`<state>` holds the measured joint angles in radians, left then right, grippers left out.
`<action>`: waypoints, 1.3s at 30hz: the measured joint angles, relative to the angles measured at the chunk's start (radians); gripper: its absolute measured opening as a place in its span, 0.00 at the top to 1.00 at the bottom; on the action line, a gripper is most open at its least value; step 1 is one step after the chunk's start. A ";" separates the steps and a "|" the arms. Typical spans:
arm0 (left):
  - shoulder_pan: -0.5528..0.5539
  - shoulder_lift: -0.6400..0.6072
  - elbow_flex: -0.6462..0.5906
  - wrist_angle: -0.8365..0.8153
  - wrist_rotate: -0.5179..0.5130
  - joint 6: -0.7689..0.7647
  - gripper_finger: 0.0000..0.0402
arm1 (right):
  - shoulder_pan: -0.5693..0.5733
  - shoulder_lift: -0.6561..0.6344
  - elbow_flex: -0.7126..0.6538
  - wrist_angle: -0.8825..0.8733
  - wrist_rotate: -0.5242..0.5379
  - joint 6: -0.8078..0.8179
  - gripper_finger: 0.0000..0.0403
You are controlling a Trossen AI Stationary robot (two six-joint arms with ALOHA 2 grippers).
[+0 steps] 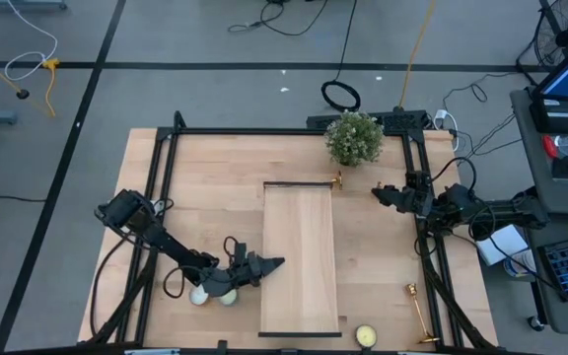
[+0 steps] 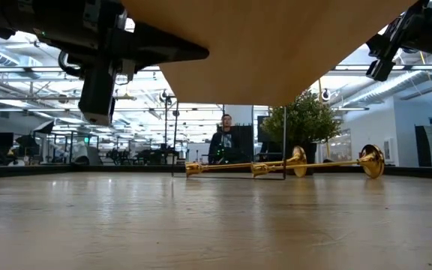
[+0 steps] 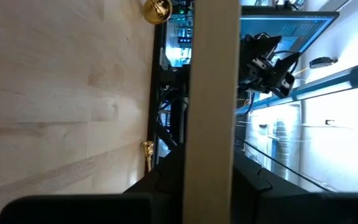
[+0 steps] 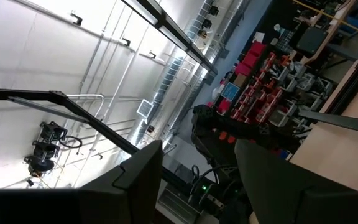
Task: Pick & Place candle stick holders
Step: Prepare the shelf
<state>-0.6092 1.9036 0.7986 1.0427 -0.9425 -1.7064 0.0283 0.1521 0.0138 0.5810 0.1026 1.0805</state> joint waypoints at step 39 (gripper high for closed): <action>0.154 -0.039 0.002 -0.129 0.574 -0.037 0.71 | 0.000 0.000 0.000 -0.040 0.000 0.019 0.50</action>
<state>-0.4553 1.8648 0.8005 0.9138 -0.3683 -1.7439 0.0284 0.1520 0.0139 0.5407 0.1024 1.0996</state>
